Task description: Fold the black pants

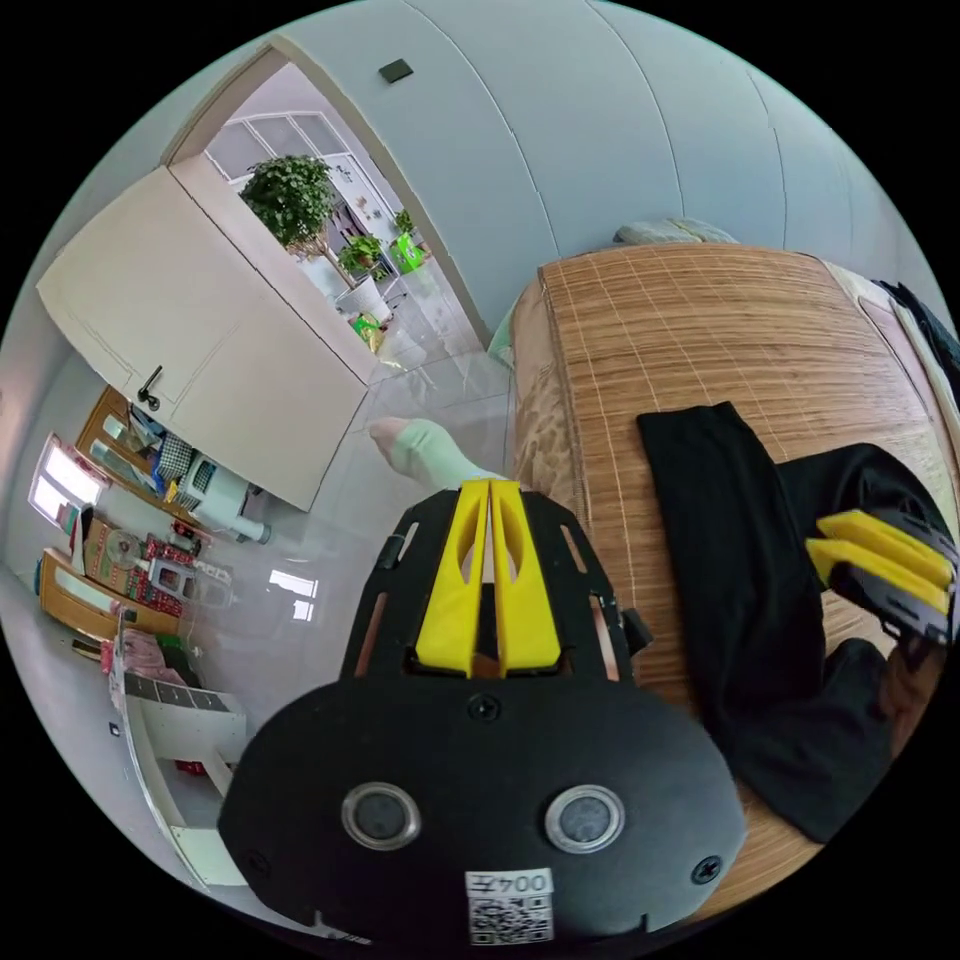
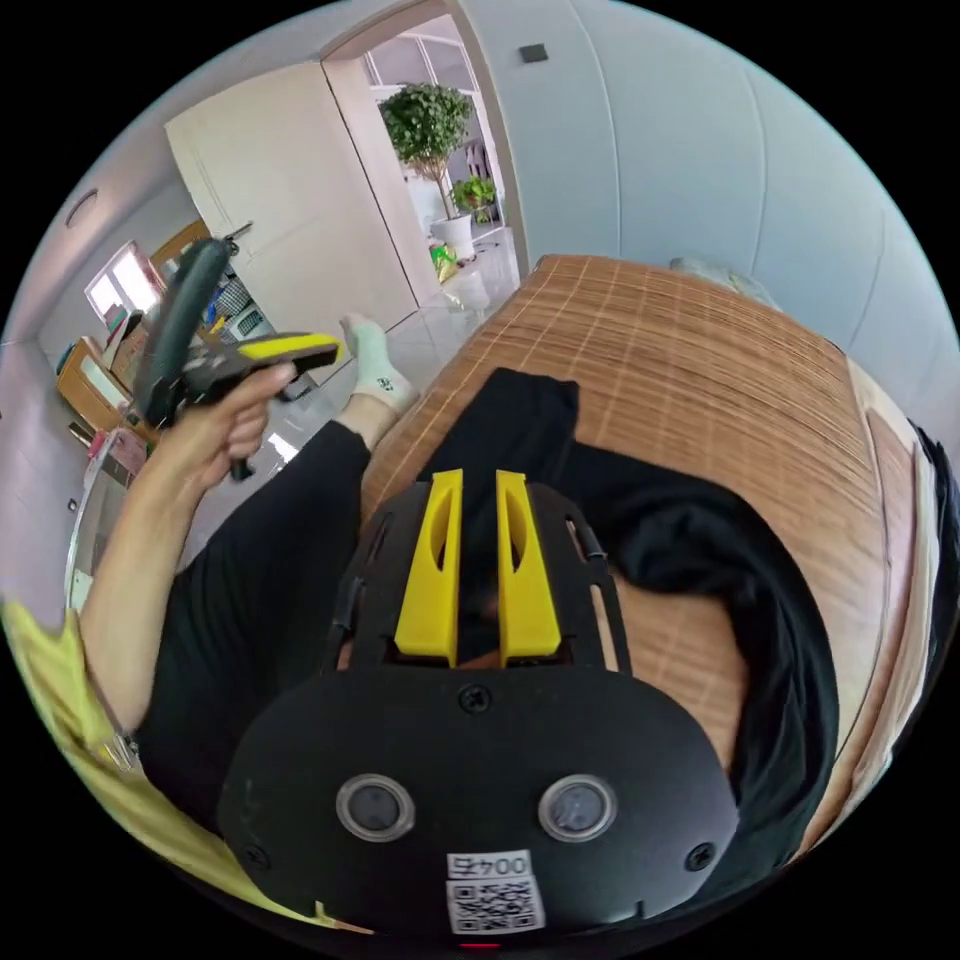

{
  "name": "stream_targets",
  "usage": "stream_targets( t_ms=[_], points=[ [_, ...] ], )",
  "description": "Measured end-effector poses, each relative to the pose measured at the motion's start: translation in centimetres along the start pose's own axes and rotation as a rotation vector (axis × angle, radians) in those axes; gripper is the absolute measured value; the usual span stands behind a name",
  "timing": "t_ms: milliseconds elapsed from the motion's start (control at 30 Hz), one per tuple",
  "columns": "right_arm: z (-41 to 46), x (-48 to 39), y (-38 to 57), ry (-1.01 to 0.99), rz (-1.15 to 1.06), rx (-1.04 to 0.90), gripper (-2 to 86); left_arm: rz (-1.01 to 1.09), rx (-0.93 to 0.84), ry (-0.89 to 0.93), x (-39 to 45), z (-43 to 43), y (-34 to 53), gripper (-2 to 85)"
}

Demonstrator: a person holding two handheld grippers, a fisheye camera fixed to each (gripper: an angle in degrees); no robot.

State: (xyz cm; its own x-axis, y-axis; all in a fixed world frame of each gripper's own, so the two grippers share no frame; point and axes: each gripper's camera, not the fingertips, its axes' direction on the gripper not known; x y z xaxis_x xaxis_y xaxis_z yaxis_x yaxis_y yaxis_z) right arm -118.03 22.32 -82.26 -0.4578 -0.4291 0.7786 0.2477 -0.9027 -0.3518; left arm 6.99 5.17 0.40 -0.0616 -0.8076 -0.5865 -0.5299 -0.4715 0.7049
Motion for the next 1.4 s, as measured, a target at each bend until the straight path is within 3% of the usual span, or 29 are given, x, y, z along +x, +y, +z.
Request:
stream_targets(
  t_ms=[200,367,500,567,700,867,1033,1167,1267,1400],
  points=[
    [10.0,0.1,-12.4,0.036,0.041,-0.163,10.7,-0.02,0.004,-0.007,-3.1,-1.3,0.9,0.8],
    [13.5,-0.5,-15.6,0.127,-0.007,-0.215,2.2,-0.132,0.024,-0.04,-5.6,-2.1,1.6,0.9],
    [12.0,-4.3,-15.6,-0.308,-0.167,-0.117,5.1,-0.185,0.098,-0.132,-5.7,-4.5,1.9,0.9],
    [11.3,-5.6,-15.3,-0.363,-0.227,-0.121,7.2,-0.193,0.121,-0.158,-5.5,-5.4,2.3,0.9],
    [7.3,-1.5,-14.6,-0.218,-0.157,-0.026,6.9,-0.178,0.136,-0.133,-4.8,-6.5,3.0,0.9],
    [6.9,5.8,-12.9,0.055,-0.048,-0.199,7.1,-0.187,0.149,-0.091,-3.5,-7.4,2.7,0.8],
    [10.5,5.0,-10.0,0.168,-0.21,-0.342,8.2,-0.134,0.168,-0.033,-0.2,-8.0,2.5,0.9],
    [10.6,4.5,-8.1,0.248,-0.275,-0.258,3.0,-0.077,0.177,-0.078,2.4,-8.4,2.8,0.9],
    [8.9,7.1,-7.7,0.146,-0.177,-0.226,2.4,-0.075,0.18,-0.046,3.2,-8.6,3.1,0.9],
    [2.7,12.9,-8.6,0.012,0.022,0.019,3.0,-0.071,0.19,-0.039,4.2,-8.9,3.4,0.9]
  ],
)
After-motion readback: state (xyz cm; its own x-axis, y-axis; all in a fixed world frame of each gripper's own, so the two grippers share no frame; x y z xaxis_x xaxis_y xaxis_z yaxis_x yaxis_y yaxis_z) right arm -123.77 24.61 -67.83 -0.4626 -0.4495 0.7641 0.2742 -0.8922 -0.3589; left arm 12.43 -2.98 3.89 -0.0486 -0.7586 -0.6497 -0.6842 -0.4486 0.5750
